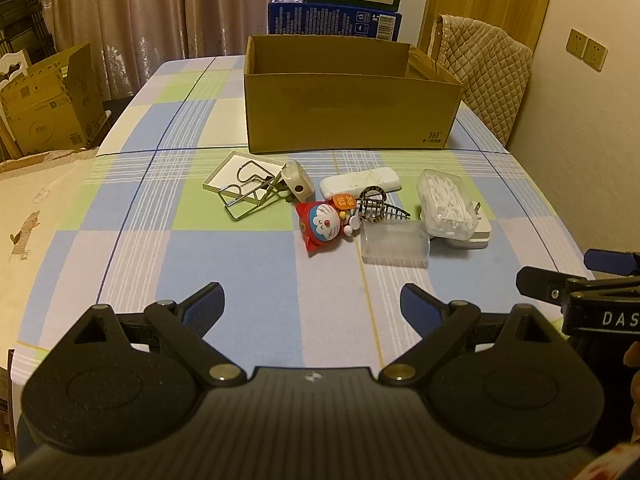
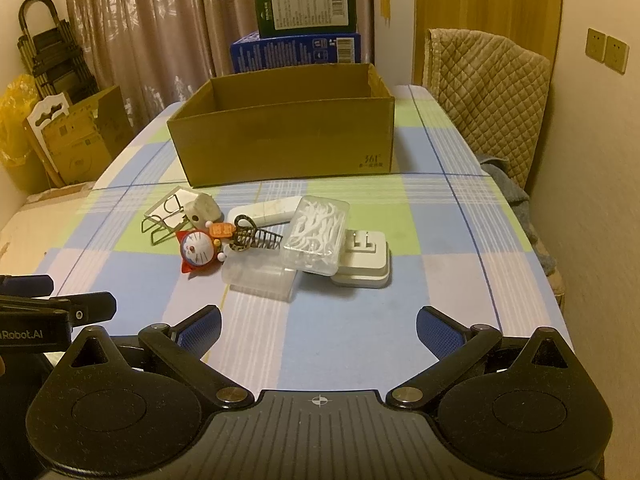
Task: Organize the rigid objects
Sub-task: 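Move the left tool toward the red Doraemon figure while the right tool approaches the clear floss-pick box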
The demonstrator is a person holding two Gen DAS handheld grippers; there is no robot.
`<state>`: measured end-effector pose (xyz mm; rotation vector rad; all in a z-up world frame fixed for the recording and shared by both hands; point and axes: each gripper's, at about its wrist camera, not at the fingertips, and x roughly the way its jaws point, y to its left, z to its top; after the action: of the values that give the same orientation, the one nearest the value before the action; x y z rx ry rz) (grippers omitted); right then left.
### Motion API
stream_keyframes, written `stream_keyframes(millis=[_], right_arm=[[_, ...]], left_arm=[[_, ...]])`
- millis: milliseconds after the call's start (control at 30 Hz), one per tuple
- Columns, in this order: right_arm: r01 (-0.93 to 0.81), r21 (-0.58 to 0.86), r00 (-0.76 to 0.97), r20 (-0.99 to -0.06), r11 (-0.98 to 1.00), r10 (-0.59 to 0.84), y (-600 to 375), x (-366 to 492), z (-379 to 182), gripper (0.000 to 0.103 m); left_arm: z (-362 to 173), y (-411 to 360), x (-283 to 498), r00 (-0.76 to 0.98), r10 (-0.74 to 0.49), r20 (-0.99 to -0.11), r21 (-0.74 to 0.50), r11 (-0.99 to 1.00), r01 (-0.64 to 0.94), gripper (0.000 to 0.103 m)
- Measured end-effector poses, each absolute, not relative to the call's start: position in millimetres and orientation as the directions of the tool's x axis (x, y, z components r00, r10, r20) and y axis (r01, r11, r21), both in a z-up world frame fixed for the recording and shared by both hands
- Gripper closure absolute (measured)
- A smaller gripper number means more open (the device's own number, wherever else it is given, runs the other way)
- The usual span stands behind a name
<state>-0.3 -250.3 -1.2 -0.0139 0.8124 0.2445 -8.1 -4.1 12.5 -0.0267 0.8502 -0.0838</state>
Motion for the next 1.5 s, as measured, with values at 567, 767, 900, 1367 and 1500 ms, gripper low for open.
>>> stream_keyframes(millis=[567, 767, 900, 1367, 1500], right_arm=[[-0.216, 0.094, 0.643, -0.735, 0.972, 0.214, -248.2, 5.2, -8.3, 0.002], [-0.205, 0.104, 0.639, -0.739, 0.973, 0.213, -251.0, 9.8, -13.3, 0.002], [-0.193, 0.11, 0.642, -0.737, 0.975, 0.211, -254.2, 16.9, -16.1, 0.002], [-0.194, 0.137, 0.668, -0.707, 0.971, 0.234, -245.1, 64.1, -28.2, 0.003], [-0.2, 0.14, 0.668, -0.705, 0.97, 0.239, -237.3, 79.3, -36.0, 0.01]], left_arm=[[5.9, -1.7, -1.1, 0.65, -0.094, -0.754, -0.064, 0.995, 0.07, 0.01], [4.3, 1.2, 8.2, 0.65, -0.097, -0.754, -0.065, 0.995, 0.073, 0.01], [1.6, 4.7, 18.0, 0.645, -0.103, -0.757, -0.069, 0.995, 0.078, 0.01], [-22.6, 10.6, 78.8, 0.64, -0.167, -0.75, -0.014, 0.971, 0.237, 0.012], [-35.0, 7.0, 97.4, 0.638, -0.176, -0.749, 0.02, 0.957, 0.288, 0.015]])
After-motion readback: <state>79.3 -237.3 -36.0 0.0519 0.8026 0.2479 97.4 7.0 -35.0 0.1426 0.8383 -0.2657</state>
